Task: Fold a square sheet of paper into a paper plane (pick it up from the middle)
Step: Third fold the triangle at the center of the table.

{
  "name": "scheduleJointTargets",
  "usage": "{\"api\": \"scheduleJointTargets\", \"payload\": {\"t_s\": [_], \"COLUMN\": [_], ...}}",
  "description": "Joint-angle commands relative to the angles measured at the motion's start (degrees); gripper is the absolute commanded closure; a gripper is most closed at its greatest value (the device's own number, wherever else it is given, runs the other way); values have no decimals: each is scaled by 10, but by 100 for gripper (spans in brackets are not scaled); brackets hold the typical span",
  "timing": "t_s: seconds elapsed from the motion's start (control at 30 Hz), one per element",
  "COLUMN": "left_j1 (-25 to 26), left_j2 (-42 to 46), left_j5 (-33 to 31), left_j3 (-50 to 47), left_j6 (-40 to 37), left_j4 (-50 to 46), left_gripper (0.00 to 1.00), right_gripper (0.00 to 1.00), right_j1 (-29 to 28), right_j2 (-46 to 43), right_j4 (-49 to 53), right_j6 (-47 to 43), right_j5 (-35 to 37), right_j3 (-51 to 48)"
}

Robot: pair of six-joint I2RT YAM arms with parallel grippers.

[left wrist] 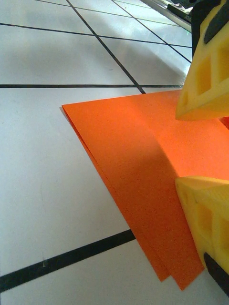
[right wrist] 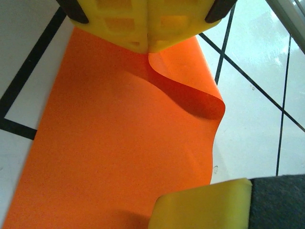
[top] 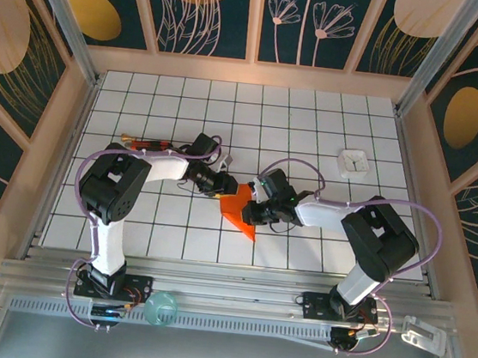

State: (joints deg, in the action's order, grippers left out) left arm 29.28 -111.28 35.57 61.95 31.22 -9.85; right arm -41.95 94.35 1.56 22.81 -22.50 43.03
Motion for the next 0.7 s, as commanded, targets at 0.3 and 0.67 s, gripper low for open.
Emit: {"api": "scheduleJointTargets", "payload": {"t_s": [0.3, 0.67], "left_j1": [2, 2], "left_j2": [-35, -35], "left_j5": [-40, -38], "left_j3": [-12, -10], "left_j6": [-16, -16], "left_j4": [-29, -31], "left_gripper": [62, 62], "right_gripper": [99, 100], "right_j1": [7, 17], "right_j2": [16, 6], "right_j4": [19, 19], "right_j6": [-19, -20], "right_j5": [17, 14], "right_j3": [13, 10]}}
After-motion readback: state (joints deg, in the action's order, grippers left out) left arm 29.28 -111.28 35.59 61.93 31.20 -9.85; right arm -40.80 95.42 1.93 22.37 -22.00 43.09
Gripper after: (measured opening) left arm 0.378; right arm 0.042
